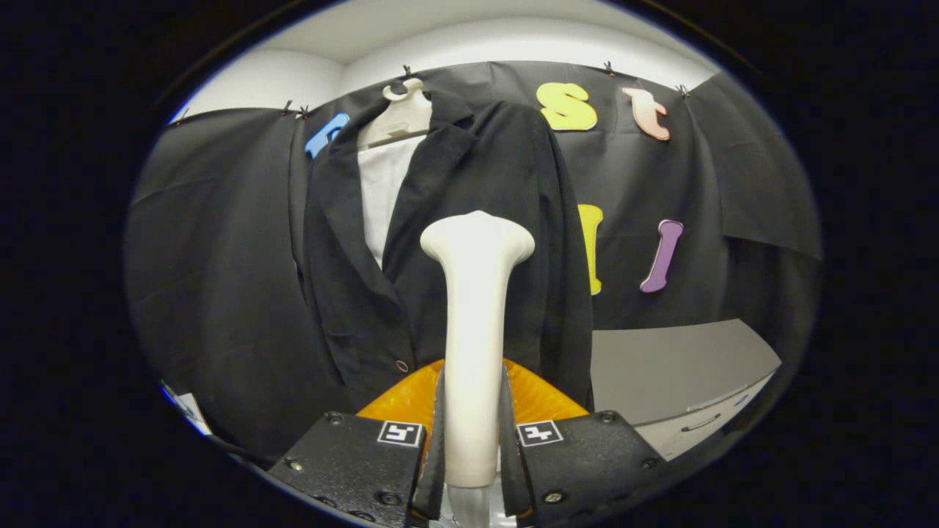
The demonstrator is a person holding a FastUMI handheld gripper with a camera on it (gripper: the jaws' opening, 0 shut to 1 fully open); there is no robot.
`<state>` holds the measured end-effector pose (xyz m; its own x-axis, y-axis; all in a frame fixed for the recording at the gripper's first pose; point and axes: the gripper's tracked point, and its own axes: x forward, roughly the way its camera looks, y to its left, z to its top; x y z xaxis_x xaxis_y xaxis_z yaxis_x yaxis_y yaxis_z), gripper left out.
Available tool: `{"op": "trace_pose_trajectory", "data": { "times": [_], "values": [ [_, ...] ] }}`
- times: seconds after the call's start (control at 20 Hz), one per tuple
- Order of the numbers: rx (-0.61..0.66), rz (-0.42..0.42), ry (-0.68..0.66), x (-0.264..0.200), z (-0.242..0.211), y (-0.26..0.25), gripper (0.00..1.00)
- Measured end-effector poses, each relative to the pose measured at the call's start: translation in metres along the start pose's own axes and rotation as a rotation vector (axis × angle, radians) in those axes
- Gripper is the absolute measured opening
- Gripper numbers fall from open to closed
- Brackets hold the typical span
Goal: Iron the clothes twice with a garment steamer, once on the left side and once on the right side.
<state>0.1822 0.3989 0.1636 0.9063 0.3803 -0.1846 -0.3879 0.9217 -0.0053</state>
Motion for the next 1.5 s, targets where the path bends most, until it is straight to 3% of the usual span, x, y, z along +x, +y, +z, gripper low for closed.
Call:
{"op": "trace_pose_trajectory", "data": {
  "times": [1.5],
  "values": [
    [-0.008,-0.006,0.218,-0.008,-0.115,-0.007,0.34]
  ]
}}
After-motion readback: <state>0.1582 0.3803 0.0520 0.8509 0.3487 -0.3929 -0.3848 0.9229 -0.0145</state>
